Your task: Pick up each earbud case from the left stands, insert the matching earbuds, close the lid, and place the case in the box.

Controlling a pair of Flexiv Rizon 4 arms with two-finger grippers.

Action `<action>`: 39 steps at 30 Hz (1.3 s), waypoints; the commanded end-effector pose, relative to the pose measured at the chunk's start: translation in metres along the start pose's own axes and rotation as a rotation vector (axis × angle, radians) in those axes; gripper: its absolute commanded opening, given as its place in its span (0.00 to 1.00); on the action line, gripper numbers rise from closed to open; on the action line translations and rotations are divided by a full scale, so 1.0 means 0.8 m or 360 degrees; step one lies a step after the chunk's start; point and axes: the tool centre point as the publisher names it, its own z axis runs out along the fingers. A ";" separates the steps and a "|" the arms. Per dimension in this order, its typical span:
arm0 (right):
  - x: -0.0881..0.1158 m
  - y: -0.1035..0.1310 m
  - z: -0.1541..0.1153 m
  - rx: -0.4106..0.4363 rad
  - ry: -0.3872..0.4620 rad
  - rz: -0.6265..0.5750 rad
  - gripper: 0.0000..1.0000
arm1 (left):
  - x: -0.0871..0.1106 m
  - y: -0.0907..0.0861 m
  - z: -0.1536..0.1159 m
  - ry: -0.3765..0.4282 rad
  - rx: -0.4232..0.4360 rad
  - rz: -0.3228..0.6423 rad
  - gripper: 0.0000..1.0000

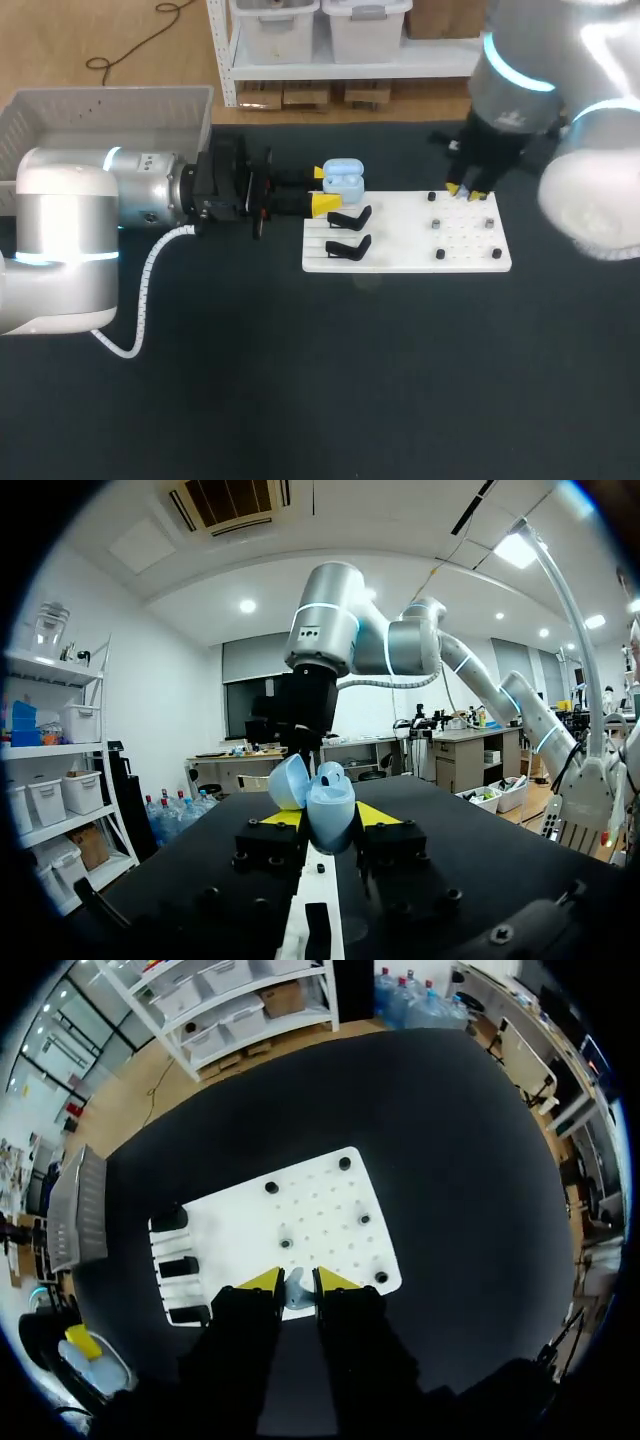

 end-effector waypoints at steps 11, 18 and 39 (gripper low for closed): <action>0.004 0.030 -0.063 0.0080 0.0162 -0.0310 0.00 | 0.001 0.000 0.000 -0.0004 -0.0003 0.0004 0.00; 0.026 0.055 -0.102 0.0097 0.0192 -0.0458 0.00 | 0.001 0.000 0.000 -0.0004 -0.0003 0.0004 0.00; 0.052 0.085 -0.131 -0.0005 0.0375 -0.0642 0.00 | 0.001 0.000 0.000 -0.0004 -0.0003 0.0004 0.00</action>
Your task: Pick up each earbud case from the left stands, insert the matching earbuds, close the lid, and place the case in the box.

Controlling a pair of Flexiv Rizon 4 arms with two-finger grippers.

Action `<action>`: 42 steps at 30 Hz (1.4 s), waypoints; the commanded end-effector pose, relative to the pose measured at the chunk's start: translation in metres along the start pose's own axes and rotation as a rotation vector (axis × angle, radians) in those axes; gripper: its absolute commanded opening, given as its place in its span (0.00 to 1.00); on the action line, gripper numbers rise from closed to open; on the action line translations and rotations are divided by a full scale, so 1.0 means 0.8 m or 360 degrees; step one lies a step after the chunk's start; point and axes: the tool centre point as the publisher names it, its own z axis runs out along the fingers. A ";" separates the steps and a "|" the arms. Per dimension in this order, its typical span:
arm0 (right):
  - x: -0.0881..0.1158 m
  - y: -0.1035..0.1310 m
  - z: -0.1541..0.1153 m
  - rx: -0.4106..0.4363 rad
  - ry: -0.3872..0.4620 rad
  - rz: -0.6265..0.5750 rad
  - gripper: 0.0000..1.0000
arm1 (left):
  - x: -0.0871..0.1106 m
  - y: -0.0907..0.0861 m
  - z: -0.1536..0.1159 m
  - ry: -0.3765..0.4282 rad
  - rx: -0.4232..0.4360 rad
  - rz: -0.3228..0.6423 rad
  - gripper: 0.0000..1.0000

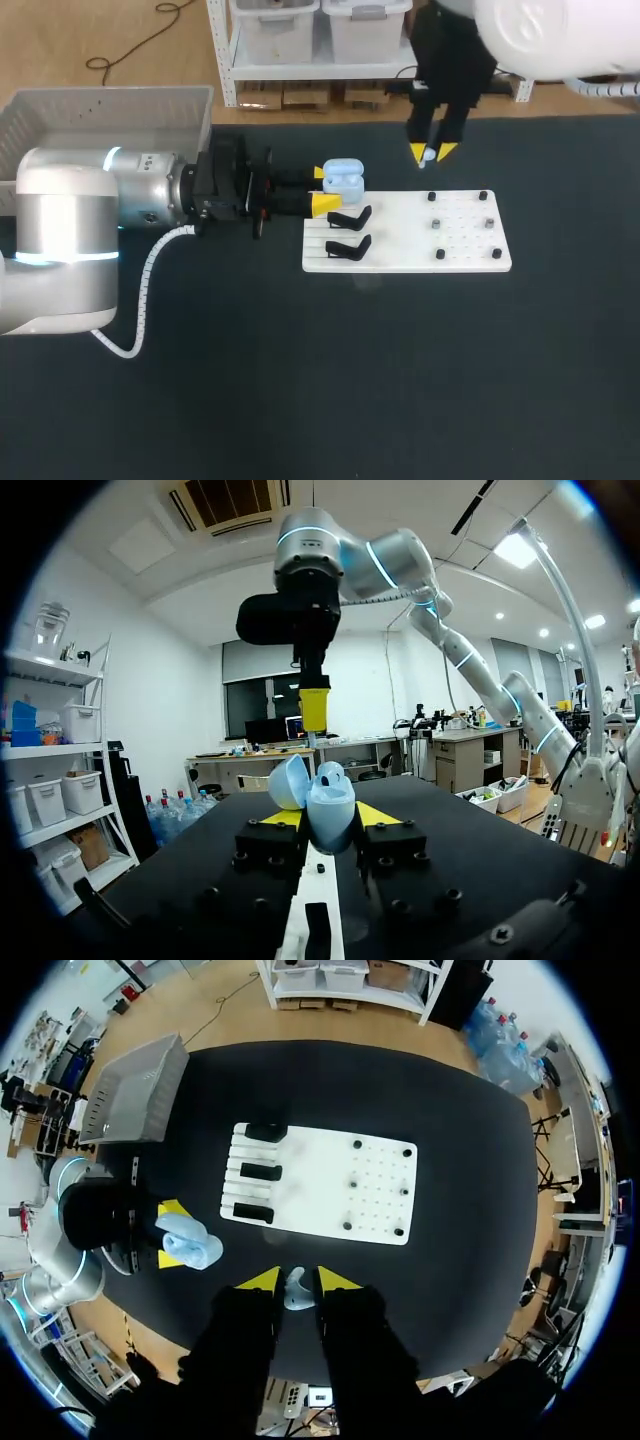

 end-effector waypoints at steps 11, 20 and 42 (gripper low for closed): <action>0.003 0.000 -0.015 0.0023 -0.0045 -0.0023 0.00 | 0.001 0.000 0.000 -0.0004 -0.0003 0.0004 0.00; 0.017 0.034 -0.054 0.0070 -0.0165 -0.0145 0.00 | 0.001 0.000 0.000 -0.0004 -0.0003 0.0004 0.00; 0.008 0.135 -0.035 -0.0081 -0.0190 -0.0442 0.00 | 0.001 0.000 0.000 -0.0004 -0.0003 0.0004 0.00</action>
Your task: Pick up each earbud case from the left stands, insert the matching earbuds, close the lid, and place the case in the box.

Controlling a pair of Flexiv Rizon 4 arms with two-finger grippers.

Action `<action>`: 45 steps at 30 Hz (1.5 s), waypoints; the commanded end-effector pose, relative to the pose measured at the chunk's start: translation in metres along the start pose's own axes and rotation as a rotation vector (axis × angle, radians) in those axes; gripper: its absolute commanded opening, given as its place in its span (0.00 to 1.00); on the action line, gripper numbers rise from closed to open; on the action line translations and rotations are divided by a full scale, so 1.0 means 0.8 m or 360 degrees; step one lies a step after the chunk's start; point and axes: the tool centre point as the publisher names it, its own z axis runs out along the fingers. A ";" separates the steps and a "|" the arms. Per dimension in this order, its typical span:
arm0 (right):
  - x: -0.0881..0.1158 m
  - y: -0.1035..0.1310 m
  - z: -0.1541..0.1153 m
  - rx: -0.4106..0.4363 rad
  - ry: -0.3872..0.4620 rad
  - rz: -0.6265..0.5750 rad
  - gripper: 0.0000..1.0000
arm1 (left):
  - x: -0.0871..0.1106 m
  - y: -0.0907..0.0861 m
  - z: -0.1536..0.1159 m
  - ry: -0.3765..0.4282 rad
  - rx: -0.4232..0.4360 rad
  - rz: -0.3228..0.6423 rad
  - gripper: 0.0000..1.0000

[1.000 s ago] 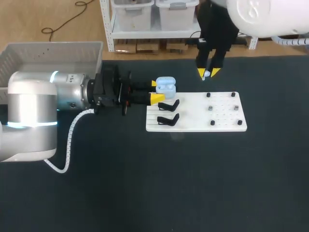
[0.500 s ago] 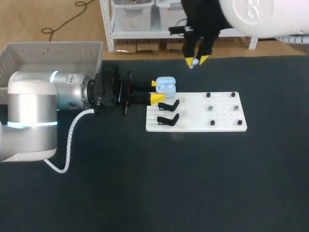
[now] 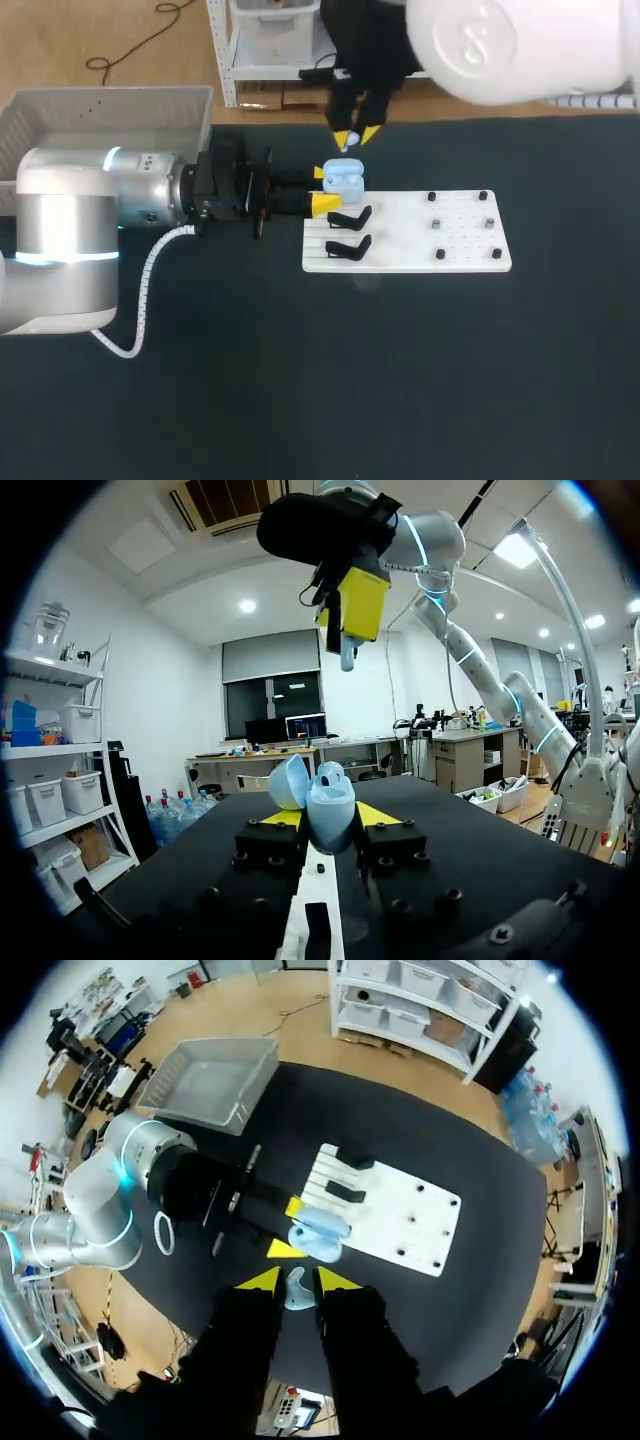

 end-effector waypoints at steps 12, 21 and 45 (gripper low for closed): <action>-0.014 0.010 0.028 0.0044 0.0007 -0.0093 0.00 | 0.001 0.000 0.000 -0.0004 -0.0003 0.0004 0.00; -0.014 0.010 0.028 0.0044 0.0007 -0.0093 0.00 | 0.001 0.000 0.000 -0.0004 -0.0003 0.0004 0.00; -0.007 0.013 0.050 0.0058 0.0023 -0.0318 0.00 | 0.001 0.000 0.000 -0.0004 -0.0003 0.0004 0.00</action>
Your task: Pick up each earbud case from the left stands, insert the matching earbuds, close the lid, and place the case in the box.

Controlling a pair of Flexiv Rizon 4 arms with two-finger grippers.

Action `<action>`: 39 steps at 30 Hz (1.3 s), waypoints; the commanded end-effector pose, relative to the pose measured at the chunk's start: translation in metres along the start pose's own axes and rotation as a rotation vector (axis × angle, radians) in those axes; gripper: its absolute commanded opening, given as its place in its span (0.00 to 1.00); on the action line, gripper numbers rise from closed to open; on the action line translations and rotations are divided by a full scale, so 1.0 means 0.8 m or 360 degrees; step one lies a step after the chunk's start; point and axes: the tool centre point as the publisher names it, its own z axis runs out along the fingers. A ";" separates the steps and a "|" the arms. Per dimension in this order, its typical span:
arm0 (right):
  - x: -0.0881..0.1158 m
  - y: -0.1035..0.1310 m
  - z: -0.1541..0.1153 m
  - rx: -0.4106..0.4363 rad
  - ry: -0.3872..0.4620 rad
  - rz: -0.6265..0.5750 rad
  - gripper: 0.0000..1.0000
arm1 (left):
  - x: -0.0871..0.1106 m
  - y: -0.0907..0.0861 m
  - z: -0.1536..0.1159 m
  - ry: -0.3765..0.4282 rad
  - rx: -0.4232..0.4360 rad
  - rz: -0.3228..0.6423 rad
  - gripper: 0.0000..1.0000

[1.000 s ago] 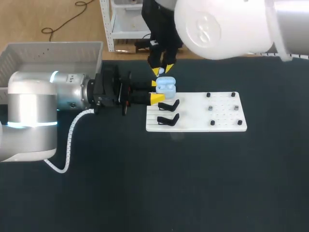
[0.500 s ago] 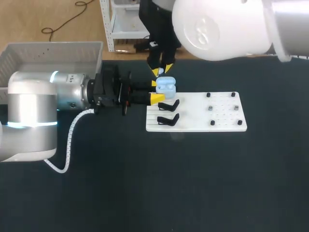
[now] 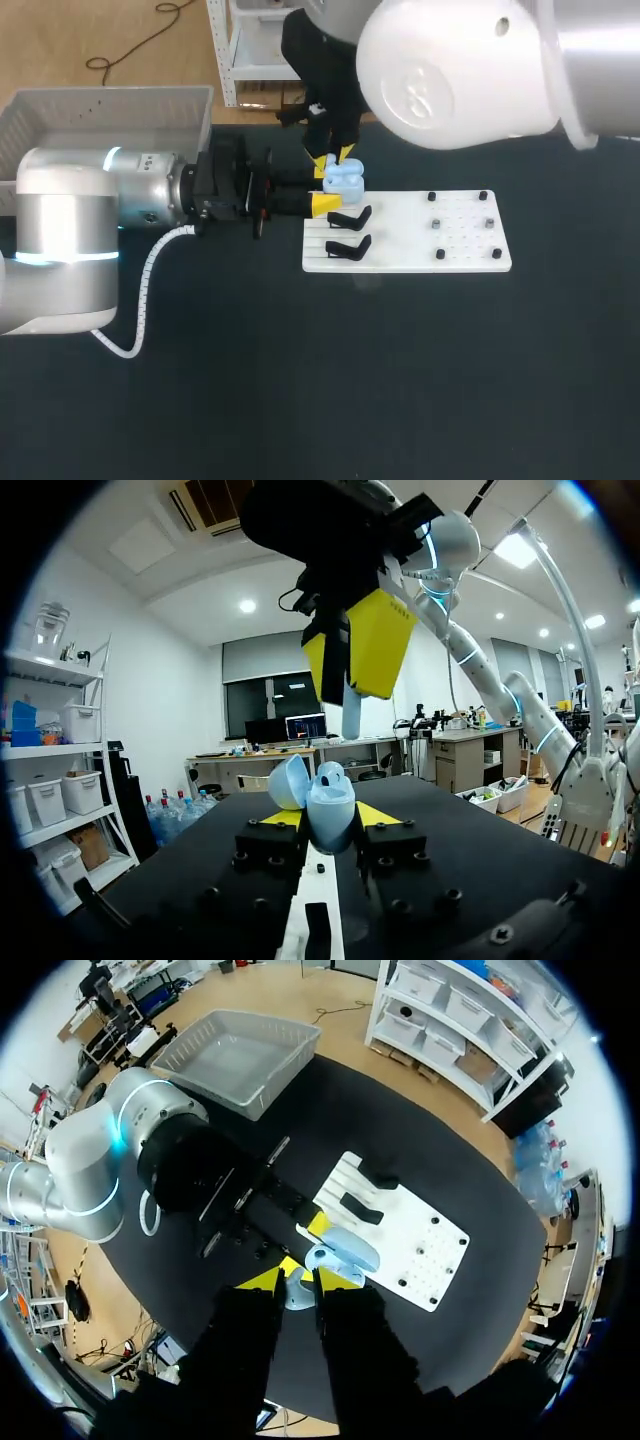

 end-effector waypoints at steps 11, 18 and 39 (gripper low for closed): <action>-0.004 -0.008 0.014 -0.0006 0.0050 0.0012 0.00 | 0.001 0.000 0.000 -0.0004 -0.0003 0.0005 0.00; -0.002 -0.009 0.020 -0.0009 0.0073 0.0033 0.00 | 0.001 0.000 0.000 -0.0004 -0.0003 0.0005 0.00; 0.004 -0.013 0.026 0.0007 0.0120 0.0067 0.00 | 0.001 0.000 0.000 -0.0004 -0.0003 0.0005 0.00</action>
